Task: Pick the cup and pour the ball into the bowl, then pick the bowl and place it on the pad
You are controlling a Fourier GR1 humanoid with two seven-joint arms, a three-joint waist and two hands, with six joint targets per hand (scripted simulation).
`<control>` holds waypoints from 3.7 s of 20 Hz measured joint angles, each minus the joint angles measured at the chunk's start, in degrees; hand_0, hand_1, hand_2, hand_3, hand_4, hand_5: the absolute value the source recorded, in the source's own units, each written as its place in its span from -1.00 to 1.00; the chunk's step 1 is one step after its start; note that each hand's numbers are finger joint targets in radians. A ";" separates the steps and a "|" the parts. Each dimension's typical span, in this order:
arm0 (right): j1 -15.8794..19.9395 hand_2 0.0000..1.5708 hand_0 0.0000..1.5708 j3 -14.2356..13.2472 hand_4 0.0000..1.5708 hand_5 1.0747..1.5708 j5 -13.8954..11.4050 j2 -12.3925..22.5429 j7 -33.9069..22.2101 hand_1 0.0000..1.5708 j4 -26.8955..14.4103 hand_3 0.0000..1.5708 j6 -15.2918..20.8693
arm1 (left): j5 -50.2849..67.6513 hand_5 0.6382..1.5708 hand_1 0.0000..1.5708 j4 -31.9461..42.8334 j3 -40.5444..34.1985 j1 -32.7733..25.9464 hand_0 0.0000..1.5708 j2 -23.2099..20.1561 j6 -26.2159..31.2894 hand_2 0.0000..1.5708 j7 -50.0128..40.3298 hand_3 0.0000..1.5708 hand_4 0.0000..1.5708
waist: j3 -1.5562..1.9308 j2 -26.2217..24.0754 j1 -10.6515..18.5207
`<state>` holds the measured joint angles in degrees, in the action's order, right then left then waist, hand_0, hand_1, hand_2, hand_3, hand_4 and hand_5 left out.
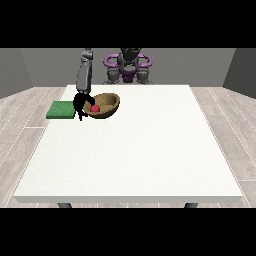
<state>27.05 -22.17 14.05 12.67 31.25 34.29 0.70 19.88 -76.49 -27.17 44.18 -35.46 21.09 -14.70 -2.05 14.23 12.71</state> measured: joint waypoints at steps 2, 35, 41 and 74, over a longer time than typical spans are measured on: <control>-1.16 1.00 1.00 -0.02 0.18 0.76 0.03 0.21 0.74 1.00 0.85 0.95 1.19 | 0.85 0.88 -1.00 -0.22 -0.48 -0.31 -1.00 -0.15 0.59 -1.00 0.14 -1.00 0.39 | -0.07 0.21 1.03; 2.90 1.00 1.00 5.28 0.37 0.99 -5.91 26.48 -35.82 1.00 5.40 -0.38 -1.43 | -1.17 0.96 -1.00 16.67 -6.08 -12.25 -1.00 -6.32 4.70 -1.00 13.77 -1.00 0.55 | 2.04 -4.65 -10.12; 4.02 1.00 1.00 4.33 0.33 1.00 -4.98 23.43 -35.27 1.00 4.87 -0.42 0.21 | -0.70 0.97 -1.00 19.52 -6.98 -12.69 -1.00 -8.92 6.83 -1.00 17.01 -1.00 0.53 | 2.04 -2.62 -9.87; 10.33 -1.00 -1.00 0.27 -1.00 0.35 -3.65 24.22 -29.73 -1.00 -3.41 -1.00 5.26 | 2.05 1.00 -1.00 22.29 -7.49 -12.46 -1.00 -14.57 8.19 -1.00 22.26 -1.00 0.54 | 2.04 3.94 -7.62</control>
<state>37.38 -21.90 10.40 36.89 1.52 30.88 5.97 21.93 -54.19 -34.66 31.72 -50.03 29.27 7.56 -0.01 18.17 5.09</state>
